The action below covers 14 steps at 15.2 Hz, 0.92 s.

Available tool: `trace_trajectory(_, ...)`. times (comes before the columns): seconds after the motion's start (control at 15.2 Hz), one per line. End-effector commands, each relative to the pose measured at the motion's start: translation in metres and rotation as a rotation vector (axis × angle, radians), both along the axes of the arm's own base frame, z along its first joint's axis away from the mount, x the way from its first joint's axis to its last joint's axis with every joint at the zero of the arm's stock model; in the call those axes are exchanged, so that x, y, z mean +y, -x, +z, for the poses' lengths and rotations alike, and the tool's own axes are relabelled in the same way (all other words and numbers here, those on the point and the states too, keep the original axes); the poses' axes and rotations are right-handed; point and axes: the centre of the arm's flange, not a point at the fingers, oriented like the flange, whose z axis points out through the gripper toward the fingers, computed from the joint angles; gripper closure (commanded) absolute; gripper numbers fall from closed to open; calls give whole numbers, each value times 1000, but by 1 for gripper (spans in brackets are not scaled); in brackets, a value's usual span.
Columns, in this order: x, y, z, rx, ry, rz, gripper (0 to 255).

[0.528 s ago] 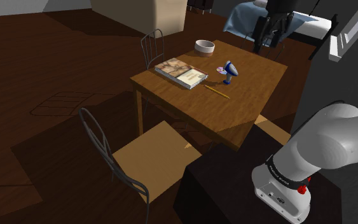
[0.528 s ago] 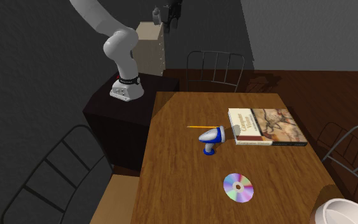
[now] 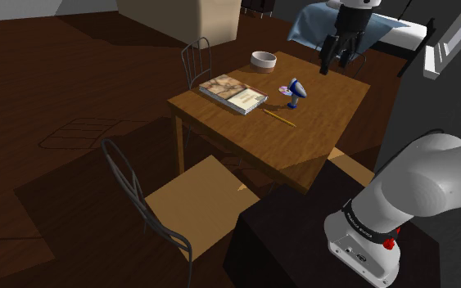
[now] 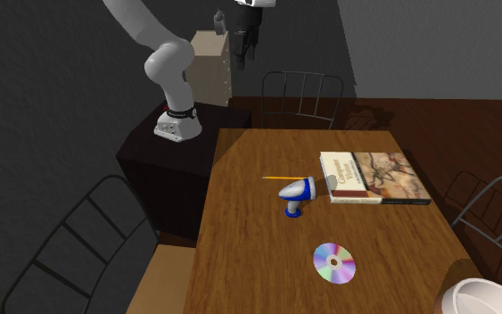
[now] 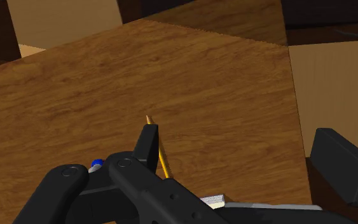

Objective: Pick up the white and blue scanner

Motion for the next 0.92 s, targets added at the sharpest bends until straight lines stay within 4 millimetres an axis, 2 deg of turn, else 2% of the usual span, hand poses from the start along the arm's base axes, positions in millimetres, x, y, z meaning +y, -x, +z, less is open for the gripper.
trace_trajectory(0.0,-17,-11,-16,-17,-1,13,0)
trace_trajectory(0.86,-130,-90,-104,-115,-13,91,0)
